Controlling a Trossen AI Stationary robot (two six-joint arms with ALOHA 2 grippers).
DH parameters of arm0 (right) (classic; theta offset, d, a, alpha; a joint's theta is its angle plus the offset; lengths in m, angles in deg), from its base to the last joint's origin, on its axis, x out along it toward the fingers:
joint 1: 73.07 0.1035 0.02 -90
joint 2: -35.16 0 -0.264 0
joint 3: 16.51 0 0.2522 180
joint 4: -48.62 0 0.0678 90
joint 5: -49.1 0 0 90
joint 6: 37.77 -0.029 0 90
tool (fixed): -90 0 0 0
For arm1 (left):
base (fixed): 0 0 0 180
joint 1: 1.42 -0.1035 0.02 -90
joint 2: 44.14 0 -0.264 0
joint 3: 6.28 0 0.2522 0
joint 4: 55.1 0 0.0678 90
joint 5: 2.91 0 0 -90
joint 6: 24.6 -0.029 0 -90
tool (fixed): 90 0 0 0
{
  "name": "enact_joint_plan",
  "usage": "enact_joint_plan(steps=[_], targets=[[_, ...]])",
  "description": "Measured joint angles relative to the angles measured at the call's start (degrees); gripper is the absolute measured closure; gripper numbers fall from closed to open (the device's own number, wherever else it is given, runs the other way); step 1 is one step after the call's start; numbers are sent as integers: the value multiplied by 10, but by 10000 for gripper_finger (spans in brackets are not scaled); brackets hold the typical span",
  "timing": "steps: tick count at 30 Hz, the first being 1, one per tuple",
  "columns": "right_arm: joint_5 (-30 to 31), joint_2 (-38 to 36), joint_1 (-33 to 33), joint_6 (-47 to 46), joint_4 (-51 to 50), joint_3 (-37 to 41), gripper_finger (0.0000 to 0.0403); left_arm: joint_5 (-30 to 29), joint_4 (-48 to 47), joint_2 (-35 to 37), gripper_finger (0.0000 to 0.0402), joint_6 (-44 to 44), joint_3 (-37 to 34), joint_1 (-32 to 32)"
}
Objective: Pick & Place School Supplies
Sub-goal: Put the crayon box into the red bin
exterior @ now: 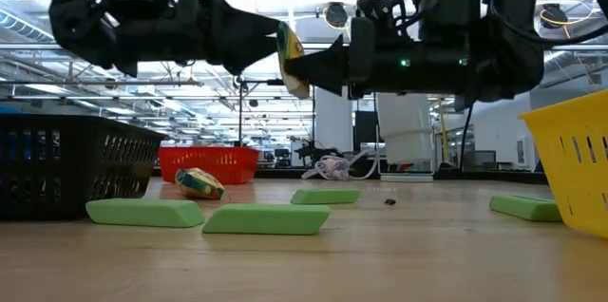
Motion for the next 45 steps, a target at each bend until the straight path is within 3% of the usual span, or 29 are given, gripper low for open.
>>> enact_joint_plan(steps=[14,24,28,35,45], targets=[[-1,0,-5,19,16,0,343,22,-1,-22,131,20,22,-6],[-1,0,-8,19,14,0,343,13,-4,-106,135,27,89,2],[0,0,-6,17,8,0,343,14,-2,-101,181,22,88,-1],[1,0,-6,10,-3,0,343,10,5,-99,340,-9,86,6],[0,0,-6,4,-16,0,343,-8,-7,-99,342,-28,86,8]])
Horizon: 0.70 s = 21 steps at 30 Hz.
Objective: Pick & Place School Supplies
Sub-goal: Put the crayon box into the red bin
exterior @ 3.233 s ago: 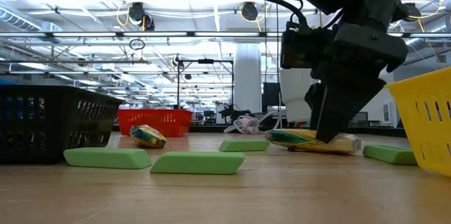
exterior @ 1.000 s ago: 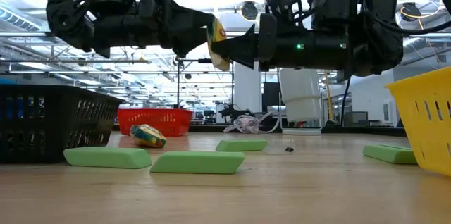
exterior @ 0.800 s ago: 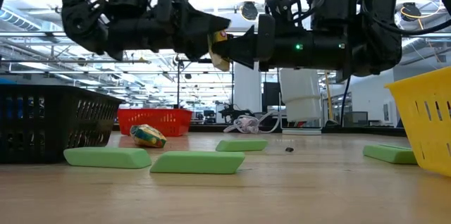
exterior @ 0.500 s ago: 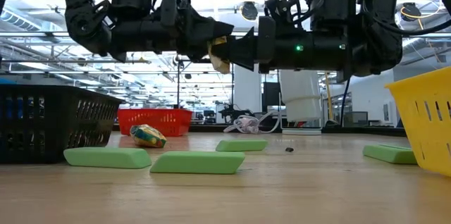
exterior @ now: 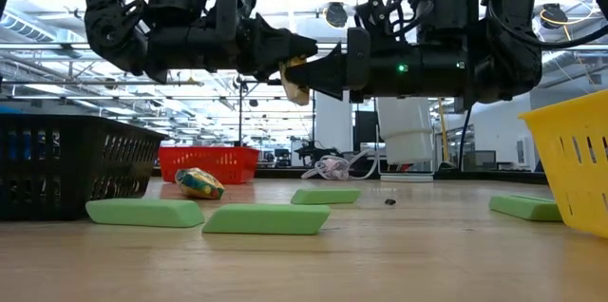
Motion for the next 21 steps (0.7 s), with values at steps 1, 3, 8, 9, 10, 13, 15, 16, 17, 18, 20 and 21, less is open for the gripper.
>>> enact_joint_plan(steps=[1,3,8,9,10,13,15,16,17,18,20,21], targets=[[0,0,0,0,-5,0,343,1,-2,0,342,0,0,-2],[1,-2,0,-8,-18,-1,343,11,-8,1,342,0,0,-7],[-1,-23,0,-45,-99,-1,246,12,-92,41,342,-8,1,-19],[-2,-34,0,-50,-130,-1,223,10,-112,54,342,-15,1,-21],[-2,-46,0,-56,-167,-1,203,6,-129,68,342,-20,1,-21],[-15,-101,-2,-80,-308,-1,162,-15,-200,122,342,-41,1,-26],[-34,-142,-4,-101,-401,-1,153,-30,-255,155,342,-52,2,-33],[-45,-163,-5,-111,-449,-2,152,-33,-293,173,342,-57,2,-38],[-52,-182,-6,-120,-492,-4,152,-39,-328,189,342,-61,2,-43],[-62,-200,-8,-127,-533,-6,154,-46,-365,204,342,-64,5,-48],[-85,-230,-10,-137,-600,-6,160,-69,-448,226,342,-73,17,-59],[-93,-242,-11,-138,-622,-6,163,-87,-491,233,342,-79,23,-64]])
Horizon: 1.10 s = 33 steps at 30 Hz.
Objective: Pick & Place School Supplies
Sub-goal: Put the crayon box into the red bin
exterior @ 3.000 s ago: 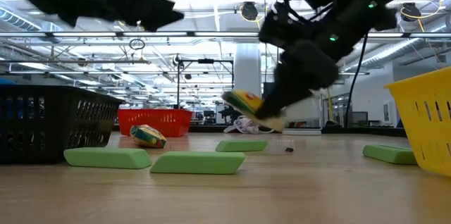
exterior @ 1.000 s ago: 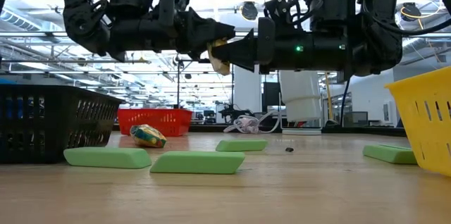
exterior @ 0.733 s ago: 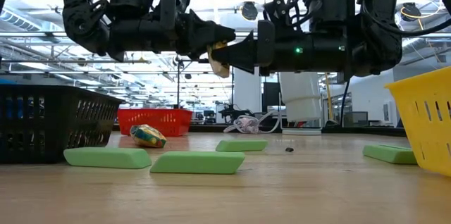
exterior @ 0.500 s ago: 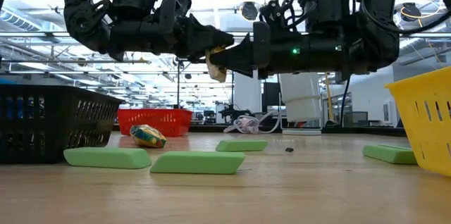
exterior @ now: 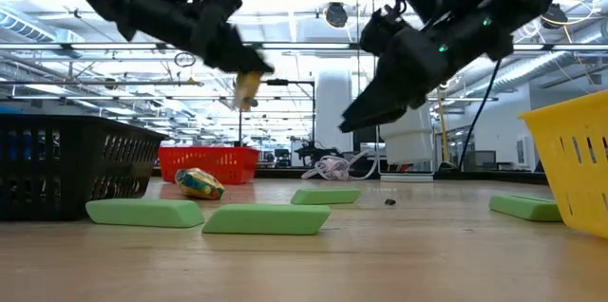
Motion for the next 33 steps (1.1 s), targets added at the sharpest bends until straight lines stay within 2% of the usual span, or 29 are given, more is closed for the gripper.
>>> enact_joint_plan(steps=[5,11,22,29,33], targets=[[-19,-38,-6,1,-77,-2,178,-79,-181,0,342,-25,51,-17],[-30,-38,-6,3,-120,-1,184,-159,-288,-26,342,-66,102,-33],[-32,-35,-6,7,-156,-1,184,-192,-427,-130,342,-115,179,-81],[-33,-35,-5,7,-163,-1,185,-194,-453,-196,342,-135,209,-94],[-45,-35,-5,7,-164,-1,186,-178,-456,-209,342,-138,217,-103]])
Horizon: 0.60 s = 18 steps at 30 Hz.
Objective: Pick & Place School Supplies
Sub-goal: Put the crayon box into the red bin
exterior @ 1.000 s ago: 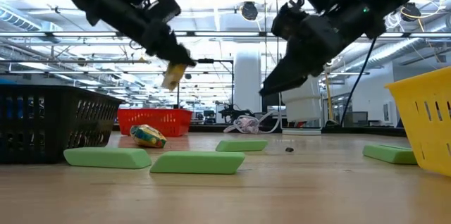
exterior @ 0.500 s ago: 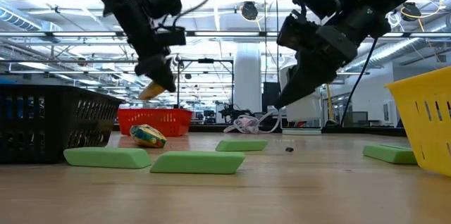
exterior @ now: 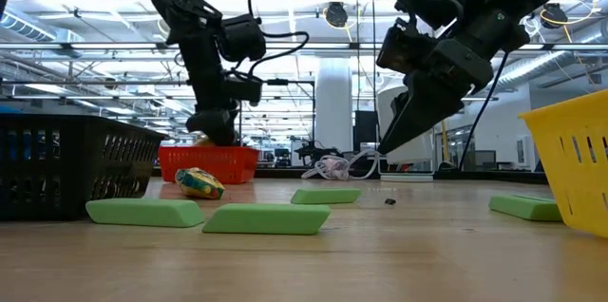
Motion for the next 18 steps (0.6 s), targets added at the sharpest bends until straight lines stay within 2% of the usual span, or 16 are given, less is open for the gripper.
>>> enact_joint_plan(steps=[4,11,14,18], targets=[[0,0,0,0,-2,0,187,1,2,5,333,9,-1,-1],[1,0,0,0,-3,0,187,17,6,31,200,13,-2,0],[1,0,0,-1,-3,0,187,15,14,45,162,13,-2,-1],[1,0,0,-2,-3,0,188,13,17,66,137,15,-2,2]])
